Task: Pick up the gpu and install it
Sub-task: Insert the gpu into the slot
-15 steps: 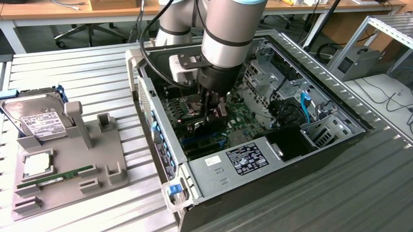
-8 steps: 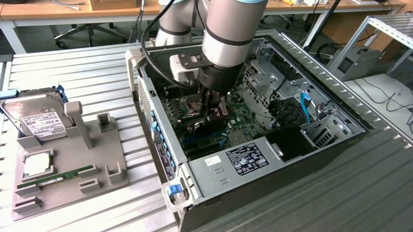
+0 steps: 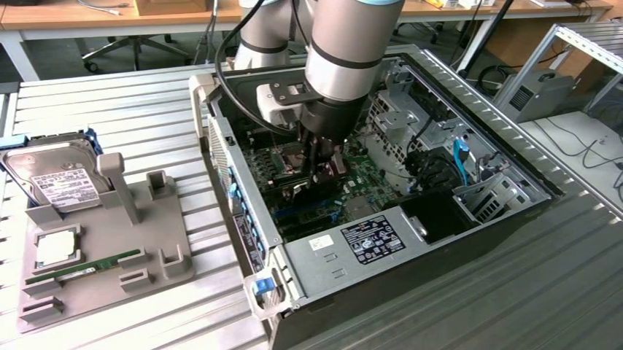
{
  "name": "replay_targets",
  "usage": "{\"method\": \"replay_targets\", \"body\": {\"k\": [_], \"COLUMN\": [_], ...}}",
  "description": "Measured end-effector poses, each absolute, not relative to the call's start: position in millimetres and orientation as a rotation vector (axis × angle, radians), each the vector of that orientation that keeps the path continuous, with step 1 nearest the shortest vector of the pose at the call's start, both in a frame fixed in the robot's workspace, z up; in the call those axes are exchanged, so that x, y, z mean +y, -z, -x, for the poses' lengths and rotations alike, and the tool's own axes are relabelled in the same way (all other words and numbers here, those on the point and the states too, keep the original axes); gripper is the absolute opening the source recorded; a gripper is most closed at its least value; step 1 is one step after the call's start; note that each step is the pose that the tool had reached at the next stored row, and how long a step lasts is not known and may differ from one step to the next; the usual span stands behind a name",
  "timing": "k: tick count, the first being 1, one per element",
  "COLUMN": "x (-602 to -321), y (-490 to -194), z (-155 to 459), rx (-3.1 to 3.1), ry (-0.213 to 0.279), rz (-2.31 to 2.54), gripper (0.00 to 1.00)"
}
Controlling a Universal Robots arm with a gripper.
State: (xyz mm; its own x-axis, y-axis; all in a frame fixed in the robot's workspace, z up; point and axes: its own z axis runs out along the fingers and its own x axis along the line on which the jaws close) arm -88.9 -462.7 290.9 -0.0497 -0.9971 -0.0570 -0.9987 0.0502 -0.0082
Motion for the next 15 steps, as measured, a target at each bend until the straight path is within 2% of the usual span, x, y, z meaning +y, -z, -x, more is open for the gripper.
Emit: {"method": "replay_targets", "body": {"k": [15], "x": [-462.7], "y": [-290.9], "z": [88.8], "rx": [2.215], "ry": [-0.053], "rz": [2.161], "gripper": [0.36]}}
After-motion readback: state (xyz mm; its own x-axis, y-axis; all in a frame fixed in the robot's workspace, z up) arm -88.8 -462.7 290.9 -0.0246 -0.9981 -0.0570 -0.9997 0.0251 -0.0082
